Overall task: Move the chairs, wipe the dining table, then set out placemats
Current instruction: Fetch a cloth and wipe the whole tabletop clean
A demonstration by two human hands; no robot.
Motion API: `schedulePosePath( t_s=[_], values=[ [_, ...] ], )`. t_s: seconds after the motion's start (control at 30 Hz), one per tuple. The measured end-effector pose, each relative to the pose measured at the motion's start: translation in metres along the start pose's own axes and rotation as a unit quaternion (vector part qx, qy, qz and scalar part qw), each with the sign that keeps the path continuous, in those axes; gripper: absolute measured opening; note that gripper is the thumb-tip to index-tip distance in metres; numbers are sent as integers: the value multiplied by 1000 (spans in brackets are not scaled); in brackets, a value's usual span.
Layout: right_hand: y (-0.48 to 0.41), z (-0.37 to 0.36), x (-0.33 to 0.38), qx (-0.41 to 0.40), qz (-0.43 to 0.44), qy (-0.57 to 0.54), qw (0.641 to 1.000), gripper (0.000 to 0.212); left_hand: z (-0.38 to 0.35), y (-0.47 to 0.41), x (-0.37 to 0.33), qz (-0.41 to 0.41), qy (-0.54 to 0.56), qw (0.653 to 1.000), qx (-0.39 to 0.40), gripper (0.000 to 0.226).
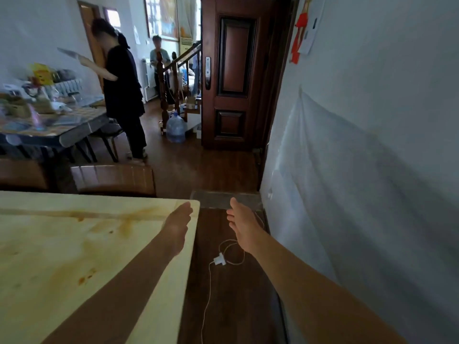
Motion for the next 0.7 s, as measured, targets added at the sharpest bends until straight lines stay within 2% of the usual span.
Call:
schedulePosePath(
  t_s=[0.1,0.27,0.53,0.7],
  values=[
    [-73,38,32,15,-1,18,1000,50,-60,-60,-11,0,9,1000,-16,32],
    [-149,86,84,32,0,8,999,51,-137,-111,-26,9,13,1000,3,48],
    [-237,105,125,63,11,4,998,50,-183,-211,-39,8,0,999,-38,44],
    [-332,108,159,74,0,22,997,55,-201,-301,-44,10,2,998,-66,46]
  ],
)
Point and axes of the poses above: each hand's wrist, its own y-axis away from the middle knuckle, its own z-axis out of the back of the hand, x = y × z, the point moved 6 cm from there along -y, towards the middle knuckle, and after that the axes turned 4 degrees about -z, right-handed, at the moved point
